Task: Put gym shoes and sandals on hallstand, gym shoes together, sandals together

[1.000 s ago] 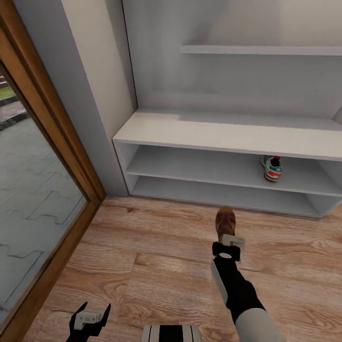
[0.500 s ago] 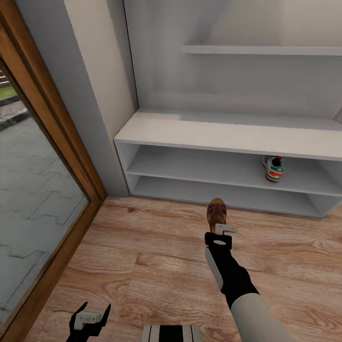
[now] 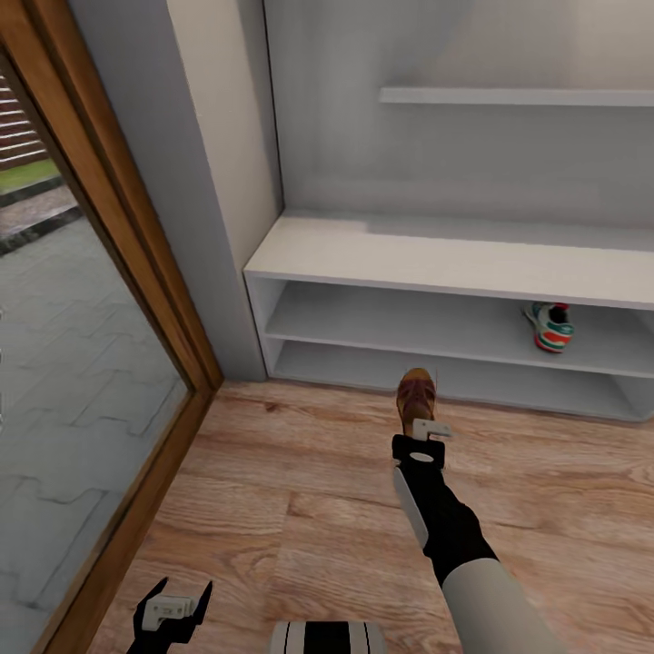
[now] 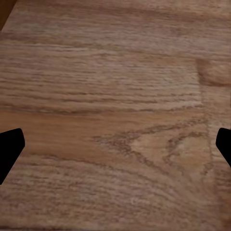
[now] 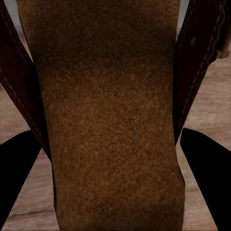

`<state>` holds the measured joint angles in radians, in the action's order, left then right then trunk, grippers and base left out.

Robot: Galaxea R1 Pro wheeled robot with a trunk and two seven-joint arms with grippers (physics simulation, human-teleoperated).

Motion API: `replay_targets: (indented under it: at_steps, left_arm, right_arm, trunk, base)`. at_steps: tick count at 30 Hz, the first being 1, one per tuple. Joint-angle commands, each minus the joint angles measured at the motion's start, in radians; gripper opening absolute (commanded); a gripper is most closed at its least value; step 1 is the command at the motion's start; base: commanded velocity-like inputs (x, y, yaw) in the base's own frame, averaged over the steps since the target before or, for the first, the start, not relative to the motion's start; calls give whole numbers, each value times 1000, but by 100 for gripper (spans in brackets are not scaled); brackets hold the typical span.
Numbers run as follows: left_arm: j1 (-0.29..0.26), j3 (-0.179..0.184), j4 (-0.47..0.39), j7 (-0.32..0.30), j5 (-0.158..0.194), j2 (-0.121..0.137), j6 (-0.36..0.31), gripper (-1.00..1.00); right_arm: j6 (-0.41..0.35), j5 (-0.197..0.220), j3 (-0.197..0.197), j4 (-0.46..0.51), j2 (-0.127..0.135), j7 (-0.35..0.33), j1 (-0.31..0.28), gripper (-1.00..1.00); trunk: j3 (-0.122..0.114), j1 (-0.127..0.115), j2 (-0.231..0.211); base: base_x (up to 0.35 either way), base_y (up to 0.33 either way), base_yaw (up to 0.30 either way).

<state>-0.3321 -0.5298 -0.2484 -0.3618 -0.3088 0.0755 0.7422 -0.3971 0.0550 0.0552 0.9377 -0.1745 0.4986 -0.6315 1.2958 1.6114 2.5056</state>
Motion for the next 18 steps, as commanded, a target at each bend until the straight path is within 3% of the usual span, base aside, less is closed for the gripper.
replay_targets:
  at_steps: [1, 6, 14, 18]
  left_arm:
    - [-1, -9, 1, -5, -7, -1, 3, 100]
    - [-1, -9, 1, -5, -7, -2, 3, 100]
    - [-1, -9, 1, -8, -7, -2, 3, 100]
    - [-1, -9, 1, -9, -7, -2, 3, 100]
  right_arm:
    - [-4, 8, 2, 29, 0, 6, 0, -100]
    - [-6, 25, 2, 136, 0, 7, -1, -100]
    - [-8, 50, 3, 167, 0, 8, -1, -100]
    - [-7, 51, 3, 156, 0, 6, -1, -100]
  trunk:
    - [1, 0, 0]
    - [1, 0, 0]
    - [1, 0, 0]
    - [1, 0, 0]
  base:
    - [23, 96, 0]
    - [7, 28, 0]
    - [18, 3, 0]
    - [211, 0, 0]
